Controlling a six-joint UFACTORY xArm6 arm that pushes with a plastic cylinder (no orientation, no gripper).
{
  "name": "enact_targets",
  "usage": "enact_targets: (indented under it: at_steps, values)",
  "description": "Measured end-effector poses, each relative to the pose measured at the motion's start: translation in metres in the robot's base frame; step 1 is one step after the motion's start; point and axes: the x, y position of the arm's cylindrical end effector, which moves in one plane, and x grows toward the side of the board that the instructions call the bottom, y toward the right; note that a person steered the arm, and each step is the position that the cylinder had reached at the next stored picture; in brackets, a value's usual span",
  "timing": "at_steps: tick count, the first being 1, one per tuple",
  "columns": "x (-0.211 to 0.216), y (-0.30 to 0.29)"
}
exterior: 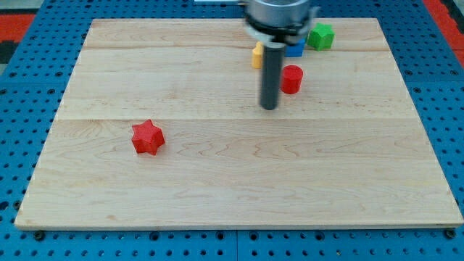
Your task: Push the red circle right below the hexagon
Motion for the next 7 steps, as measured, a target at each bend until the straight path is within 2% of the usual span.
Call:
enact_targets:
  at_steps: [1,2,3,4,5,6,7]
  values:
    - [-0.038,0.051]
    - [-0.05,0.04]
    - [0.019,0.046]
    - [-0.028,-0.003]
    - [-0.067,0.008]
    - [-0.045,0.002]
    - [0.088,-0.052]
